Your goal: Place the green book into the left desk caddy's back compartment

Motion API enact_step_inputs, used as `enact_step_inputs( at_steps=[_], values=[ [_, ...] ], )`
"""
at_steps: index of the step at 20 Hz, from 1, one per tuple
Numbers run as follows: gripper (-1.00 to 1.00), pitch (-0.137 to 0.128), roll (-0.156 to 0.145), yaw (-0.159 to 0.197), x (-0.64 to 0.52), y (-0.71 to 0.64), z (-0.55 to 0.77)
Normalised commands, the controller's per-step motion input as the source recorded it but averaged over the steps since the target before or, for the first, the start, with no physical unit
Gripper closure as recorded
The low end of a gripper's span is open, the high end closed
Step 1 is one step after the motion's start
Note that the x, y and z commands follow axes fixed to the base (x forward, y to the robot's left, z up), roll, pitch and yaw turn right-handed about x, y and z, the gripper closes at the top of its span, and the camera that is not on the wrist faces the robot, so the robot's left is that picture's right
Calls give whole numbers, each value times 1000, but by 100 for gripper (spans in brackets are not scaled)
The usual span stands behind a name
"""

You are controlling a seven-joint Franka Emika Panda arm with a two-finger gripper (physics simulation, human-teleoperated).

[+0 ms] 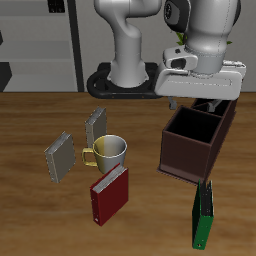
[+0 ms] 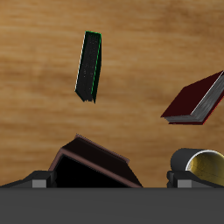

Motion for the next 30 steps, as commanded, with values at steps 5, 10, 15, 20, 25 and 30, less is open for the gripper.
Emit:
enact_step_inputs(
  at_steps=[5, 10, 15, 20, 25, 30],
  values=[
    [-100, -16, 9, -1, 378, 158, -57],
    [-100, -21, 10, -8, 307, 40, -115],
    [-100, -20, -35, -19, 328, -39, -256],
    [-100, 11, 14, -10, 214, 53, -360],
    [-100, 6, -3, -16, 162, 88, -410],
    [-100, 5, -1, -8, 114, 11, -277]
  ],
)
